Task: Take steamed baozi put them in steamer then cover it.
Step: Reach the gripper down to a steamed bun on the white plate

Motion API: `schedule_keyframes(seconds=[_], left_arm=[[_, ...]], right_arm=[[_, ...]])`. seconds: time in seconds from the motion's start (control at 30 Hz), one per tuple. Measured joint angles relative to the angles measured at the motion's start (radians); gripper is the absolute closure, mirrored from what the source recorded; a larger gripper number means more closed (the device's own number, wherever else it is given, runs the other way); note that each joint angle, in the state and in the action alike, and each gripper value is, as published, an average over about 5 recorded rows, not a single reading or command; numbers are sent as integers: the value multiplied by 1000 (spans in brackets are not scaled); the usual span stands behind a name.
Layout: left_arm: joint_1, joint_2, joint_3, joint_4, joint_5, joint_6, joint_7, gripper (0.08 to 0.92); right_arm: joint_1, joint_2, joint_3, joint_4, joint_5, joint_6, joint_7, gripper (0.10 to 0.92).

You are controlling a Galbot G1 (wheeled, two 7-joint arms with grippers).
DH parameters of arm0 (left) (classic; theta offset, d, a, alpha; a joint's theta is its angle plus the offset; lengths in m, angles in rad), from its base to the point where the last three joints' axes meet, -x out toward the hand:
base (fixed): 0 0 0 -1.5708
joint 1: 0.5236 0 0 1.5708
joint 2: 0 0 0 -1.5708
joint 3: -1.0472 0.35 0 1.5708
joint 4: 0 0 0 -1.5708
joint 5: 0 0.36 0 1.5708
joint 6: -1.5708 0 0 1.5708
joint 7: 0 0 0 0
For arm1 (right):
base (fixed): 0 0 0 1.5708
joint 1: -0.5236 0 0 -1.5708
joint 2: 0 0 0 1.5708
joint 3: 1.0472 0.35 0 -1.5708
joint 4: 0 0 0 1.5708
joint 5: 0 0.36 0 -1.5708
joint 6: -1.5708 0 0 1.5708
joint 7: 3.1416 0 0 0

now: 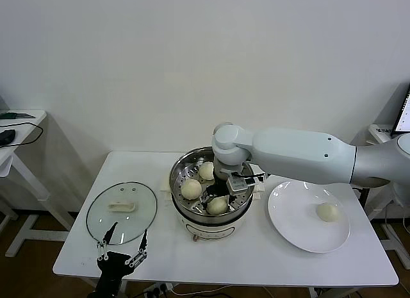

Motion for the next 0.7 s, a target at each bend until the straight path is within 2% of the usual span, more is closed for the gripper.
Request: schedule_keyframes(seconds=[0.33, 0.7], left_arm=[[-10, 2, -11, 10, -8, -1, 2, 177], [-11, 5, -6, 10, -11, -1, 2, 177]], right_arm=[[46, -73, 144, -28, 76, -65, -92, 203], [35, -287, 235, -190, 285, -465, -167, 203]])
